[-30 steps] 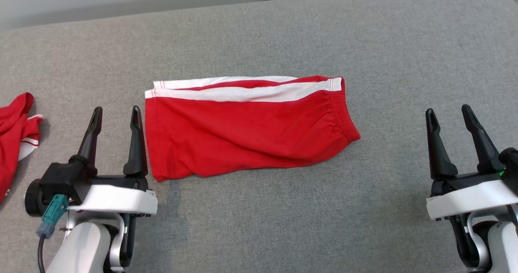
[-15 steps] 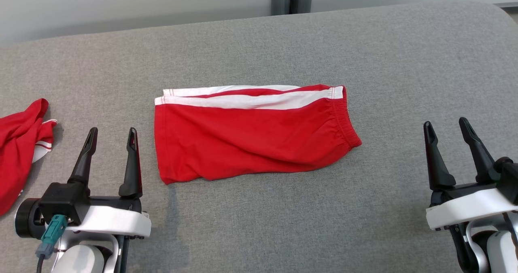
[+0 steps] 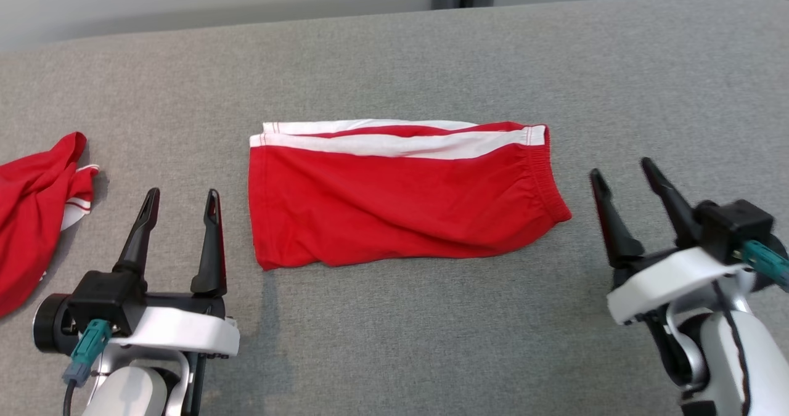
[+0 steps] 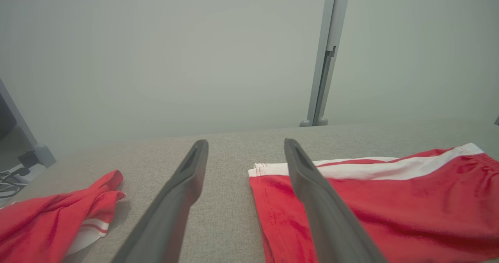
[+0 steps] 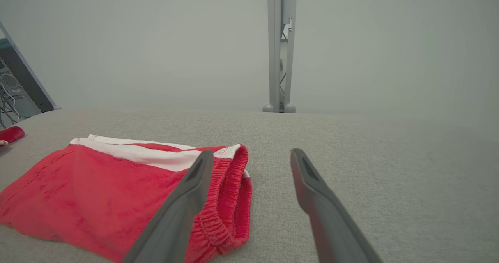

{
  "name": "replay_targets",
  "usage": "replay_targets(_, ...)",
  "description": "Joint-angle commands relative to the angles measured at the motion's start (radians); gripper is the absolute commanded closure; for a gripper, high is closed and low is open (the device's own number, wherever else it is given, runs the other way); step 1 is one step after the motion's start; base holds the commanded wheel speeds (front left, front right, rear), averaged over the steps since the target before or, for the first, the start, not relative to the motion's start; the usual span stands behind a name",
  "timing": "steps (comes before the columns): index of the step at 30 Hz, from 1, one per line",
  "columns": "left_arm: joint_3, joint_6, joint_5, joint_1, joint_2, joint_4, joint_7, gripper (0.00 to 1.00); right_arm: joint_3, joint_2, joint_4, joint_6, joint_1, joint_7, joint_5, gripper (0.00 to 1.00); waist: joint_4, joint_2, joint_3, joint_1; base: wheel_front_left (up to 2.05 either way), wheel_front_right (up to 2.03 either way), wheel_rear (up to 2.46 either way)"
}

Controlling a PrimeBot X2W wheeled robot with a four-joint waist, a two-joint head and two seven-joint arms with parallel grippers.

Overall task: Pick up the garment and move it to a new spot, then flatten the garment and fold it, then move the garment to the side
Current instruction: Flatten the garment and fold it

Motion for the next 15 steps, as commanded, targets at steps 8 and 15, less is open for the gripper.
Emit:
replay_targets(8, -0.019, -0.018, -0.004, -0.061, -0.02, 0.021, -0.016, 0.0, 0.09, 0.027, 0.237, 0.0, -0.147, -0.001, 0.051, 0.0, 0.051, 0.0, 0.065, 0.0, 0.0, 0.0, 0.0)
replay_targets(15, -0.033, -0.035, -0.005, -0.09, -0.033, 0.051, -0.027, 0.0, 0.046, 0.036, 0.47, 0.0, -0.235, -0.037, 0.075, 0.0, 0.072, 0.0, 0.093, 0.0, 0.0, 0.0, 0.0)
